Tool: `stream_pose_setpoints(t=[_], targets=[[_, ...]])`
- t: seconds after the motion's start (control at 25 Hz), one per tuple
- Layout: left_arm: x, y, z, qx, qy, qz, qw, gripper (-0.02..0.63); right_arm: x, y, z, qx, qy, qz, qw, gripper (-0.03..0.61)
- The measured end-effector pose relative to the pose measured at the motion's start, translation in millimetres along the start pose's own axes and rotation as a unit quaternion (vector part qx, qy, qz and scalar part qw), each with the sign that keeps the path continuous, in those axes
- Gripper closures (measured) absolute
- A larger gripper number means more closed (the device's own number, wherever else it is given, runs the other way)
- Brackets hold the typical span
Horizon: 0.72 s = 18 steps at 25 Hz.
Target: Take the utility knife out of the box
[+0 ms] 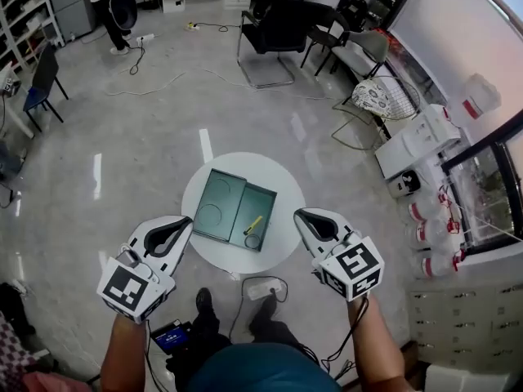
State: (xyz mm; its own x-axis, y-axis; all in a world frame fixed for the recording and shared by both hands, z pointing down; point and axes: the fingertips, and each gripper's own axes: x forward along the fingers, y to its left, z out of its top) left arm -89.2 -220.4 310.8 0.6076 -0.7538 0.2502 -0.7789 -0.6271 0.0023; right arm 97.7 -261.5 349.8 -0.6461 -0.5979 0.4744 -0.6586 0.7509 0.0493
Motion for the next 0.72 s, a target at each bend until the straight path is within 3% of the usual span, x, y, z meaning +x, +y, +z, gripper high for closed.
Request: stream_pose_setpoints(t=[0.52, 0.72], targets=[[12.7, 40.8, -83.9, -0.049, 0.042, 0.029, 0.9975, 0.595, 102.8, -1.4, -58.3, -0.028, 0.056, 0.062, 0.996, 0.540], [28.9, 52.0, -109.0, -0.069, 0.023, 0.014, 0.9972, 0.595, 140.6, -3.6, -84.0, -0.039, 0.081, 0.081, 0.993, 0.540]])
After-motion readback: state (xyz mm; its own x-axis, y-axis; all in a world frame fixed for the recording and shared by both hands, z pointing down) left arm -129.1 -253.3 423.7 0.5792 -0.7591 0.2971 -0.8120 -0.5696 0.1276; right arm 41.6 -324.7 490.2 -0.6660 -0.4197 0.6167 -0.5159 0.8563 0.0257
